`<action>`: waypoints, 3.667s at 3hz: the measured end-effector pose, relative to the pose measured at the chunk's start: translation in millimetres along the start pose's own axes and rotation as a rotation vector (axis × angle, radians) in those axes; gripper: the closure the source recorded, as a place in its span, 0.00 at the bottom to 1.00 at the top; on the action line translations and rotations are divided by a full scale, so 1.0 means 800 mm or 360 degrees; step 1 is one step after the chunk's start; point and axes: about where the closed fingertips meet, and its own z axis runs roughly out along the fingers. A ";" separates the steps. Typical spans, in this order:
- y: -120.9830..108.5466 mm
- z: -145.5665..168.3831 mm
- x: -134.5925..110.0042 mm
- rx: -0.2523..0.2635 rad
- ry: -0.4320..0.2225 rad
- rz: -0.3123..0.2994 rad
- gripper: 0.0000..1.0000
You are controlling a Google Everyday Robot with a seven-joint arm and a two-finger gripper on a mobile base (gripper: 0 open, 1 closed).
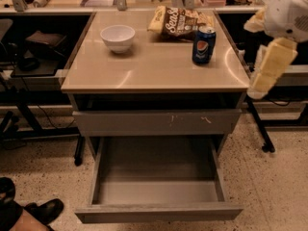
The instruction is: Place pepsi can into middle drawer
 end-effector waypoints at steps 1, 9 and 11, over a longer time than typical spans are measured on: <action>-0.067 0.025 -0.032 -0.0030 -0.0149 -0.0041 0.00; -0.239 0.088 -0.023 0.0277 -0.0595 0.0295 0.00; -0.251 0.156 -0.019 0.0188 -0.0575 0.0447 0.00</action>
Offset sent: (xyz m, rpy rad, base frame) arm 0.1628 0.0190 0.0709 0.3599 -0.2584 0.0682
